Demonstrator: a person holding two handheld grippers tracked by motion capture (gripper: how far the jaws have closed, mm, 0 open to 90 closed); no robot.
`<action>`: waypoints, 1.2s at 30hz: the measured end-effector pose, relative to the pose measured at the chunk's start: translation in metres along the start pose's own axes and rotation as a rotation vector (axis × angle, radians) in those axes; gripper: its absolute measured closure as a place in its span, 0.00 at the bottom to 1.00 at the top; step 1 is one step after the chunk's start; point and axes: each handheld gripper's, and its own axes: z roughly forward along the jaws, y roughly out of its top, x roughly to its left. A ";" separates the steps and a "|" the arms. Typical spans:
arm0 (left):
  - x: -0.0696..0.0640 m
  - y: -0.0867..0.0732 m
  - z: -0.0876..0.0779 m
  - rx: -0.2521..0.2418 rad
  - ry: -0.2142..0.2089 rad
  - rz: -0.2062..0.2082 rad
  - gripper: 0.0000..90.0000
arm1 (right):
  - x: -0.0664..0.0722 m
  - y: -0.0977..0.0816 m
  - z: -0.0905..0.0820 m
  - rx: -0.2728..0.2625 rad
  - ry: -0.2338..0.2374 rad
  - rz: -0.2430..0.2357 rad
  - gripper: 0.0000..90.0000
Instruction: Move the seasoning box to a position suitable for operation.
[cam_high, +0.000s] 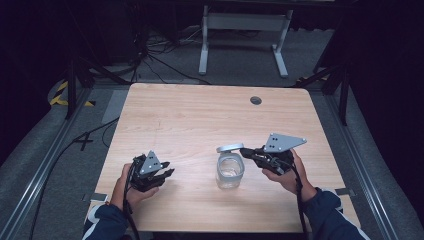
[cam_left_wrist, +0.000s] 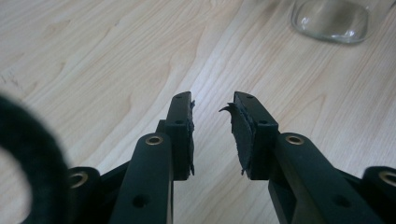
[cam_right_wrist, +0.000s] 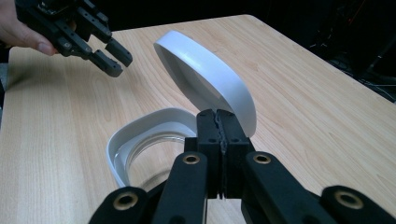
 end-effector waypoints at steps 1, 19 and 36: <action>0.001 -0.005 0.000 -0.006 0.000 -0.018 0.76 | -0.001 0.000 0.001 0.001 0.000 -0.001 0.99; 0.004 -0.021 0.005 0.007 -0.045 -0.051 0.72 | -0.011 -0.005 0.005 0.012 -0.027 0.029 0.99; 0.013 -0.046 0.009 0.026 -0.043 -0.102 0.66 | -0.012 -0.006 0.006 0.027 -0.028 0.014 0.91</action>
